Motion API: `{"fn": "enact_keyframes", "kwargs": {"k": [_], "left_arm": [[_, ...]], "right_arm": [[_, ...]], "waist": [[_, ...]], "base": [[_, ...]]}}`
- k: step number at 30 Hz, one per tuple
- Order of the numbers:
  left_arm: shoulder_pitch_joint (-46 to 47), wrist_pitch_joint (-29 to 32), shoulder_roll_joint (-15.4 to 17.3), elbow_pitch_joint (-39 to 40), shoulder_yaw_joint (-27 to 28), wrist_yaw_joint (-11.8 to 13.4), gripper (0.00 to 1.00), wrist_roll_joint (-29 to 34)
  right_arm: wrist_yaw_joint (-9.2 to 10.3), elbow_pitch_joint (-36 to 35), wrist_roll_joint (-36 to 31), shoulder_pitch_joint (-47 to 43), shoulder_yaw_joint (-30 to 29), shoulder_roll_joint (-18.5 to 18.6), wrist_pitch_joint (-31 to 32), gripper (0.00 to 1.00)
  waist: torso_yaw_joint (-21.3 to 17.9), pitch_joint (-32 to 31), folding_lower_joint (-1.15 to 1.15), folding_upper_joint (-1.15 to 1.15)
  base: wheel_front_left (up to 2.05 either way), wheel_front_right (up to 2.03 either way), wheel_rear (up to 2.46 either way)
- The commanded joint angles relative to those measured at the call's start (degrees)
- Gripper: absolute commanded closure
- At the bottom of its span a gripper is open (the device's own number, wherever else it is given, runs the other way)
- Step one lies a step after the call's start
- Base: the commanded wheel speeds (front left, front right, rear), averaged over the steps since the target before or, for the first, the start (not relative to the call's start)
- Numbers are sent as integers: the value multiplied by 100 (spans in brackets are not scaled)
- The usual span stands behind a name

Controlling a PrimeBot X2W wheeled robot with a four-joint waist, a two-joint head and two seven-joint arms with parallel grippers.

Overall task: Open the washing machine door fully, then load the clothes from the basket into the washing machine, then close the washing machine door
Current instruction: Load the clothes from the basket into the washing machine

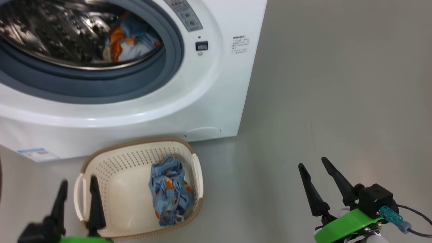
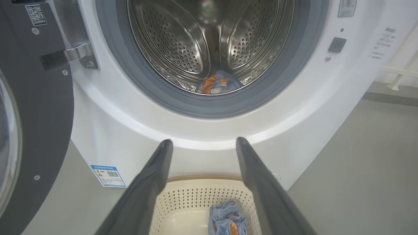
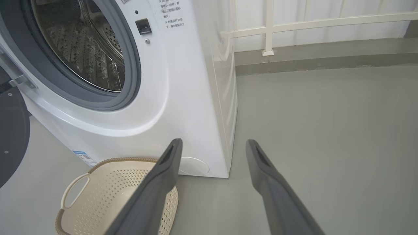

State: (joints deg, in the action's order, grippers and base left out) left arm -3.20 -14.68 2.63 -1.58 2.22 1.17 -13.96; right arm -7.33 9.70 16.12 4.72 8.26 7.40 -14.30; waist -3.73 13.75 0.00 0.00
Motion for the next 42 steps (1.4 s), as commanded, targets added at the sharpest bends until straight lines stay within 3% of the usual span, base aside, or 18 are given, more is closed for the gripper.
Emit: {"fn": "enact_keyframes", "kwargs": {"k": [1,13,20,27,31,42], "left_arm": [[254,-32,25,89,210,-27,0,7],[1555,-32,25,-538,427,-443,0,36],[2511,-32,77,-1837,432,-749,0,21],[3178,-32,345,-3120,388,-851,0,-192],[3503,-32,498,-3808,36,-862,0,-400],[4069,318,920,-5007,-1353,-865,0,-1996]], "right_arm": [[-16,-152,-76,92,92,-4,-70,0],[-16,-268,-55,536,90,-94,-70,0],[-16,-350,-53,822,136,-120,-70,0],[-16,-401,-46,1069,250,-179,-70,0],[-16,-408,-42,1142,275,-234,-70,0],[-16,-441,-57,1256,267,-320,-70,0]], "waist": [[-14,299,0,0],[-172,1564,0,0],[-318,2198,0,0],[-532,2655,0,0],[-642,2895,0,0],[-782,3283,0,0]], "base": [[0,0,0],[0,0,0],[0,0,0],[0,0,0],[0,0,0],[0,0,0]]}}
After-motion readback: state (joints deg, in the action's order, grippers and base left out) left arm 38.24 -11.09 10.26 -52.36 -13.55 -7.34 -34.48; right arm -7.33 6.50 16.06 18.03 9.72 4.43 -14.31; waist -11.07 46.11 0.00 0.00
